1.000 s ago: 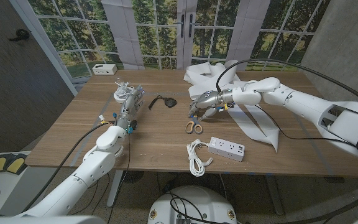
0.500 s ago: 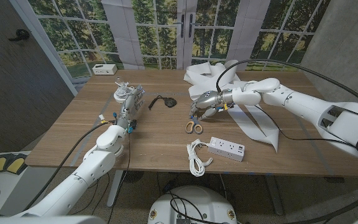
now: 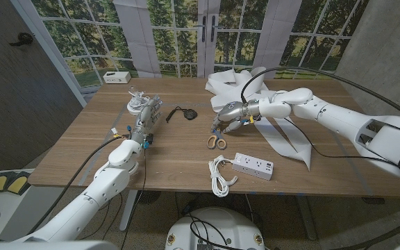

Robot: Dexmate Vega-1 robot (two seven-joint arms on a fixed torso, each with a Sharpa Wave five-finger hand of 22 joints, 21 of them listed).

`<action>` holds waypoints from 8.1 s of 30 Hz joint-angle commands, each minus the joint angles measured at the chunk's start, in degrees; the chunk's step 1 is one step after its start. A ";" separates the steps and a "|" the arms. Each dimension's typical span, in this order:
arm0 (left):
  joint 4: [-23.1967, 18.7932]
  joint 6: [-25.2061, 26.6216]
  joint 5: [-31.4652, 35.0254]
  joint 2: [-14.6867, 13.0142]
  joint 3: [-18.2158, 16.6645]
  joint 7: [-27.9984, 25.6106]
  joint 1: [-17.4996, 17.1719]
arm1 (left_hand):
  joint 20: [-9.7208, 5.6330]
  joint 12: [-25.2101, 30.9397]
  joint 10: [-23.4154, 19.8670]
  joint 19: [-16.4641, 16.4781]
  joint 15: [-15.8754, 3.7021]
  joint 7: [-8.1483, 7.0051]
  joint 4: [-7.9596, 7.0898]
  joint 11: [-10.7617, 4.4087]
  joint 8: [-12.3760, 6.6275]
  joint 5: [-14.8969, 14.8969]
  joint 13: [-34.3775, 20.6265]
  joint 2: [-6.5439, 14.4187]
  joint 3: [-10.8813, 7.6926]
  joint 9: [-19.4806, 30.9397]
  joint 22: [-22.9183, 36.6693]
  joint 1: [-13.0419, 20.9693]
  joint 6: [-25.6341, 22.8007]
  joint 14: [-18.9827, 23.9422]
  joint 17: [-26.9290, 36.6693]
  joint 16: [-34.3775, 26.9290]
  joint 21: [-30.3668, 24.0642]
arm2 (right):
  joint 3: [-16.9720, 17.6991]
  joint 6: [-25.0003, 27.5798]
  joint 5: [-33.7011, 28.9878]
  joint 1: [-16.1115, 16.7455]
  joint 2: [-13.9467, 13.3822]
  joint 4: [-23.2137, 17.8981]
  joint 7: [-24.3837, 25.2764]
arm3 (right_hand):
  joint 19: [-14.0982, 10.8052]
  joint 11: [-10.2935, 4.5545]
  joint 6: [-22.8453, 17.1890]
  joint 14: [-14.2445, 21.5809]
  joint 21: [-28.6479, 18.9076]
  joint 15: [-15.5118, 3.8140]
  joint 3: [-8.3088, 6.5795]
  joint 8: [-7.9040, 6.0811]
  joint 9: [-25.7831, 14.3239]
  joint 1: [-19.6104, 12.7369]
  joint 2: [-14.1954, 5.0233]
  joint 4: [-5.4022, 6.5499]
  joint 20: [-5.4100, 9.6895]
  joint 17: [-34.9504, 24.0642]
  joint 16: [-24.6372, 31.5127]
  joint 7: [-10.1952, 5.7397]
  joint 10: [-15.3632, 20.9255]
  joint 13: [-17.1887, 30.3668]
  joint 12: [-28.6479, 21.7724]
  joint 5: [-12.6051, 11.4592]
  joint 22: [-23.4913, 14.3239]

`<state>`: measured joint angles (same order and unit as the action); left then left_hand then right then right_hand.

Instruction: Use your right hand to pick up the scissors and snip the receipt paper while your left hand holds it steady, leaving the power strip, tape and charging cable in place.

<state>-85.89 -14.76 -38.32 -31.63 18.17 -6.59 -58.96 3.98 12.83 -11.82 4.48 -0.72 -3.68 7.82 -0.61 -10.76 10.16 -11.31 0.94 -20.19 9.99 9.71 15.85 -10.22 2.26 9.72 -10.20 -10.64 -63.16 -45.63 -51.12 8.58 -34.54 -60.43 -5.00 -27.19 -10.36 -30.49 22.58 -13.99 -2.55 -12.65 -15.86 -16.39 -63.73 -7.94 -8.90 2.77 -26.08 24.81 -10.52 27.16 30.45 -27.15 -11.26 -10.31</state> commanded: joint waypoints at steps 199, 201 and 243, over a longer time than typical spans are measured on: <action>-20.85 12.08 -3.87 -10.62 -3.71 2.89 -2.29 | 1.20 12.00 -36.43 17.60 -2.85 2.47 0.37 -0.83 -2.13 0.25 -8.92 -3.31 -0.87 0.73 0.98 -1.94 -23.34 32.90 2.08 -7.49 -4.08 | 37.67 -3.27 33.41 27.60 -1.72 -12.89 18.37 | -2.11 -0.23 -18.95 23.27 -19.14 -10.97 -2.35 -4.26 -9.40 -6.57 -0.48 0.69 2.82 -27.70 -0.62 0.34 17.55 6.39 -15.87 0.89 -3.07; -21.27 12.64 -3.27 -11.85 -3.79 3.24 -2.03 | 1.41 11.56 -36.17 17.63 -2.53 1.77 0.67 -0.29 -2.13 0.30 -8.65 -3.44 -1.06 0.69 0.94 -1.42 -23.69 34.04 1.85 -7.65 -3.92 | 37.67 -3.21 32.77 27.62 -1.83 -12.96 18.89 | -1.97 -0.07 -19.01 23.15 -19.25 -11.00 -2.37 -4.25 -9.40 -6.59 -0.44 0.65 2.81 -27.76 -0.86 0.35 17.57 6.33 -15.83 0.91 -3.04; -19.39 22.91 -12.71 -20.58 -3.02 20.65 5.08 | 5.67 1.26 -26.55 26.31 5.74 -0.63 0.41 10.64 -0.59 0.62 -7.06 -6.33 -1.61 0.74 1.42 -2.24 -19.95 33.43 0.71 -0.46 -3.42 | 35.48 -4.84 20.65 25.22 -2.02 -12.12 29.80 | -0.75 -0.13 -19.50 24.07 -22.08 -11.08 -2.62 -3.79 -9.05 -6.63 -0.40 0.49 2.98 -29.52 -3.53 -0.08 17.90 6.16 -15.63 1.01 -2.43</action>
<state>-108.39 4.97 -47.79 -48.85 13.22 5.46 -58.91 9.12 15.18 -39.94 31.71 4.12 -4.03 8.20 9.32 -11.21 10.45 -18.98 -4.65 -21.73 10.67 11.08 13.44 -29.55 37.62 10.39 -11.39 -14.60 -27.22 -50.17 -24.00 34.71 -36.88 -72.46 19.08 -27.91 -5.94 -47.80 45.86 -35.49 -5.22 -13.96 -19.63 -25.34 -70.27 -7.55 -9.19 2.75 -55.34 21.56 -9.05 40.04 34.21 -42.55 -9.98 -12.77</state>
